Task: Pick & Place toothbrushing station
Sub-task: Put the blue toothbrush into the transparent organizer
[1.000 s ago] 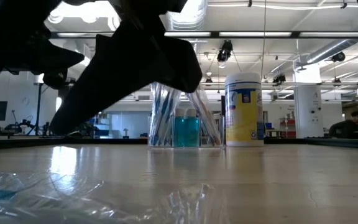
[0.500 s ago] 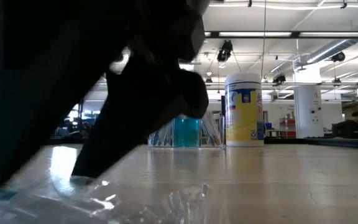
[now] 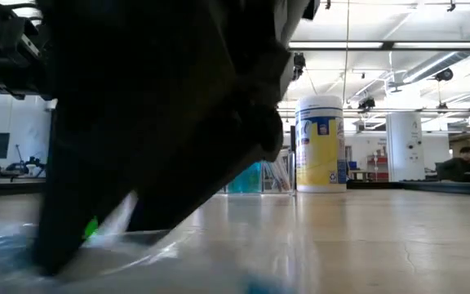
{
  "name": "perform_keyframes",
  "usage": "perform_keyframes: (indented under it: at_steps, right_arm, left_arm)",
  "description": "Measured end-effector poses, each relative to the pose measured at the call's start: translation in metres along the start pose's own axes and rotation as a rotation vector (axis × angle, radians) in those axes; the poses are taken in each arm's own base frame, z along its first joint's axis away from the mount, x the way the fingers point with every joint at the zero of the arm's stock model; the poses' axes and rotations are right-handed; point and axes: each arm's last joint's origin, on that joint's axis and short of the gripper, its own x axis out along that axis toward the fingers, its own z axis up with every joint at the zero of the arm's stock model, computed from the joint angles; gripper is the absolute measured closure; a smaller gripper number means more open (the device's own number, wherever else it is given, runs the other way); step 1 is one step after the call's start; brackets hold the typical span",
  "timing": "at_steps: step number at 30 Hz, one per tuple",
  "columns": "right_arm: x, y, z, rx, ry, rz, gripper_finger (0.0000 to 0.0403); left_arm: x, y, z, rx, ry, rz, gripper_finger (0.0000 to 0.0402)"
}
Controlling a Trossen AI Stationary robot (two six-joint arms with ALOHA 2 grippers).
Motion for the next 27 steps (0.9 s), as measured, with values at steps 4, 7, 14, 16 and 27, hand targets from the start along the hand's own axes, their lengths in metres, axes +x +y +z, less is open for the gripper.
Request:
perform_keyframes:
  at_steps: [4,7,14,16,27]
  right_arm:
    - [0.001,-0.019,0.006,-0.013,0.014,-0.123,0.0200]
    - [0.001,-0.032,0.013,-0.040,0.026,-0.161,0.0200]
    - [0.003,-0.043,0.022,-0.140,0.026,-0.177,0.0248]
    - [0.000,-0.046,0.025,-0.155,0.024,-0.182,0.0282]
    - [-0.070,-0.042,0.050,-0.345,-0.084,-0.143,0.0381]
  left_arm:
    - [0.001,0.001,-0.001,-0.004,0.019,0.005,0.0392]
    - [0.002,0.001,-0.003,-0.006,0.033,0.009,0.0392]
    - [0.003,0.001,-0.003,-0.008,0.044,0.014,0.0392]
    - [0.003,0.001,-0.003,-0.008,0.042,0.014,0.0392]
    - [0.003,0.001,-0.002,0.025,0.030,0.012,0.0392]
